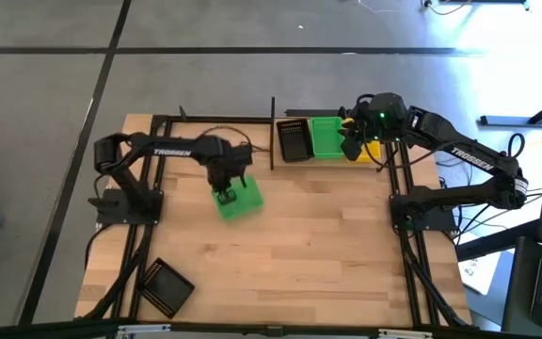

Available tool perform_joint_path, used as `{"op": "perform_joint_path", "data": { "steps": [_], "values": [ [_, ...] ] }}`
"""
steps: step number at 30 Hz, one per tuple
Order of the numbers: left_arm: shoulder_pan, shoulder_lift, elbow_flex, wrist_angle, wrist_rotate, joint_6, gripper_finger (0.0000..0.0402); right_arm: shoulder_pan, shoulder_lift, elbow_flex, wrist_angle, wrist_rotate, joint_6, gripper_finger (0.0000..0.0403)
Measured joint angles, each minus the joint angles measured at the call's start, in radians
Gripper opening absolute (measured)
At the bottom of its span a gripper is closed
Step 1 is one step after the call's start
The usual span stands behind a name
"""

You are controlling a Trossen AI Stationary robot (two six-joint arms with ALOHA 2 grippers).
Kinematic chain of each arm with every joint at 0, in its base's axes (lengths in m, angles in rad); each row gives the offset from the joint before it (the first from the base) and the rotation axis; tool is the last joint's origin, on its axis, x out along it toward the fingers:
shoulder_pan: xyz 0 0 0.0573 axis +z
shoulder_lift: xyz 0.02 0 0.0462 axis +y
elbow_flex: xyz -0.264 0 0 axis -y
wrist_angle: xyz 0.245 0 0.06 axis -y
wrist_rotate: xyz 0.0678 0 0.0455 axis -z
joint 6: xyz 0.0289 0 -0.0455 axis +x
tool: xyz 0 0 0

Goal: Stack baskets on shelf by color
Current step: Stack the green basket on the green baskets on the shelf

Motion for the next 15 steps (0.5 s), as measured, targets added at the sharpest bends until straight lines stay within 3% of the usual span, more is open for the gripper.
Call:
{"op": "perform_joint_path", "data": {
  "steps": [5, 9, 15],
  "values": [
    [-0.147, -0.014, 0.001, 0.035, 0.066, 0.102, 0.0000, 0.000, 0.000, 0.000, 0.000, 0.000, 0.003, 0.0110],
    [-0.254, -0.012, 0.001, 0.155, 0.065, 0.137, 0.0000, 0.000, 0.000, 0.000, 0.000, 0.000, 0.006, 0.0110],
    [-0.331, -0.012, 0.001, 0.334, 0.065, 0.165, 0.0000, 0.000, 0.000, 0.000, 0.001, 0.000, 0.005, 0.0110]
  ]
}}
